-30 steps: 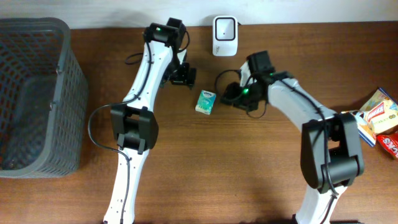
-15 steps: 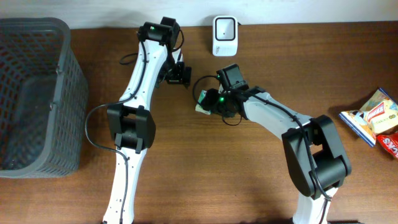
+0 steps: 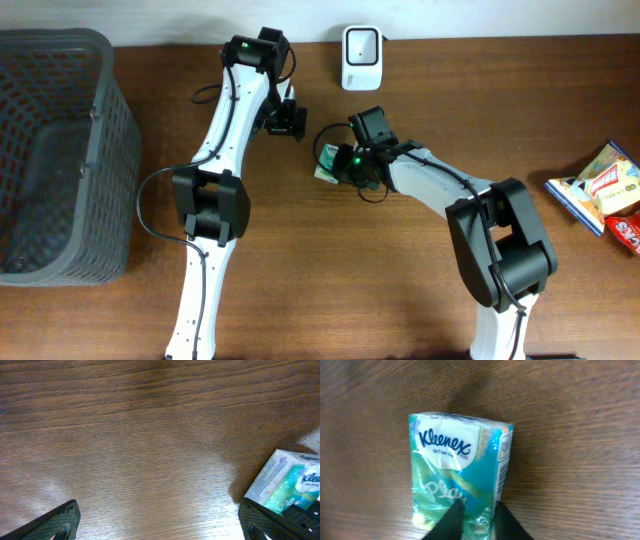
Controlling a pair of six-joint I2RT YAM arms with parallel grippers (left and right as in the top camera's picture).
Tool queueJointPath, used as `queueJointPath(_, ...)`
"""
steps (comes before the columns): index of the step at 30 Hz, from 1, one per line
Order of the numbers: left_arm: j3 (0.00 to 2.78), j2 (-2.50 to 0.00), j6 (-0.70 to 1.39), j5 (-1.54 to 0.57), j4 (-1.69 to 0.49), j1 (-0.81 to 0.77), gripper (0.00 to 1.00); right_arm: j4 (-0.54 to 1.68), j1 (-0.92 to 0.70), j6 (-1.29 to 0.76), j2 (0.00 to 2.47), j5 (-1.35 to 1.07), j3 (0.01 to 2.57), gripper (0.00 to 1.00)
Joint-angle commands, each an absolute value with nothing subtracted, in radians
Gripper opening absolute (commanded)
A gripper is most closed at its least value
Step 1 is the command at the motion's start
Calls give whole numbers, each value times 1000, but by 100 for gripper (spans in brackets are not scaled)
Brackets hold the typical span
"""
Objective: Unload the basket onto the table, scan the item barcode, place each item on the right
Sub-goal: 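Reach the right gripper to the tissue pack and grasp it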
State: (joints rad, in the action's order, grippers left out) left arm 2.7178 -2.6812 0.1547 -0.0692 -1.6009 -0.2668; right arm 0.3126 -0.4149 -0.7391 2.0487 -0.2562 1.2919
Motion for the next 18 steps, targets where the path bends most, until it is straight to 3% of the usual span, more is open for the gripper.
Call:
queueJointPath(1, 2715, -2664, 167, -55, -1603, -264, 99, 329, -411, -741, 2075, -257, 1287, 7)
queueJointPath(6, 2715, -2664, 167, -55, -1603, -264, 99, 416, -399, -682, 2052, -212, 1337, 4)
queueJointPath(12, 2715, -2664, 167, -55, -1602, -264, 99, 828, -405, -446, 2026, 198, 1548, 4)
queueJointPath(18, 2715, -2664, 167, -55, -1602, -264, 99, 1003, -419, -415, 2052, 583, 1550, 4)
